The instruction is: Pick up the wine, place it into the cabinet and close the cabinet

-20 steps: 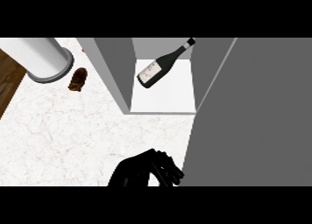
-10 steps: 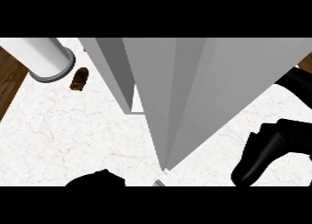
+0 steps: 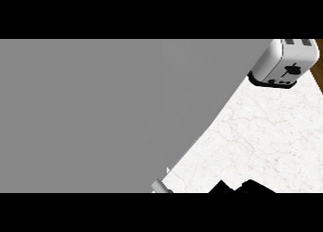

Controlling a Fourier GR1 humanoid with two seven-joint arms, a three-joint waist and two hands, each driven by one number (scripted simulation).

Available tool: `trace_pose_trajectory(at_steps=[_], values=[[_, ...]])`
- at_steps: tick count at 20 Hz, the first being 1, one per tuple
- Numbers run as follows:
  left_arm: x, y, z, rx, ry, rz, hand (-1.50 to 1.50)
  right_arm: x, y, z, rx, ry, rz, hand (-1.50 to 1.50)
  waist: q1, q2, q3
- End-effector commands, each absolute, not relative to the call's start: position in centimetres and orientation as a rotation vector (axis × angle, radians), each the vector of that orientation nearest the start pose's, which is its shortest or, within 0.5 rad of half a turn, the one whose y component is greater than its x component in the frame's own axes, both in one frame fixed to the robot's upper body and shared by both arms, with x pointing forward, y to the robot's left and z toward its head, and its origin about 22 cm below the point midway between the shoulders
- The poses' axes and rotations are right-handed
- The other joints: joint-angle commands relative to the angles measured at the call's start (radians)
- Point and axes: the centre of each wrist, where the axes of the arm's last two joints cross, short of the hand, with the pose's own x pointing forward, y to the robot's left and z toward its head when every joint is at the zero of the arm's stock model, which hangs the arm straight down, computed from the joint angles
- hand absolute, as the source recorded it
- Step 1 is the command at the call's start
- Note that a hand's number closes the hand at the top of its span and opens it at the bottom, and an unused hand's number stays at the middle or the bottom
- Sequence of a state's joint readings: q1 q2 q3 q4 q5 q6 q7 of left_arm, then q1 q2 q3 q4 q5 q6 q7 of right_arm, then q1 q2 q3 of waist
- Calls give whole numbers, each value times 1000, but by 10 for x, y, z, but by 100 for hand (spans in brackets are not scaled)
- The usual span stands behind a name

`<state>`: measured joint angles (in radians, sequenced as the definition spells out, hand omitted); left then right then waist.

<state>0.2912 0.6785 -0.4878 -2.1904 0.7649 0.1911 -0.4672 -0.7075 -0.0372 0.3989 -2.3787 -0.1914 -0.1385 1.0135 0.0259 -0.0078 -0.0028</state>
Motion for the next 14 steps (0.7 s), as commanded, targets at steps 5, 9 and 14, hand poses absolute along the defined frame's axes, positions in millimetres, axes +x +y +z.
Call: trace_pose_trajectory(at_steps=[5, 9, 14], values=[[136, 305, 98, -568, -1904, 37, 150, 162, -43, 273, 590, -1779, 797, 150, 16, 2, -1], [136, 323, 94, -604, -1876, 28, 150, 181, -2, 282, 490, -1854, 786, 150, 25, 4, -2], [142, 340, 114, -658, -1872, -13, 150, 225, 26, 285, 395, -1895, 703, 150, 31, 10, 0]])
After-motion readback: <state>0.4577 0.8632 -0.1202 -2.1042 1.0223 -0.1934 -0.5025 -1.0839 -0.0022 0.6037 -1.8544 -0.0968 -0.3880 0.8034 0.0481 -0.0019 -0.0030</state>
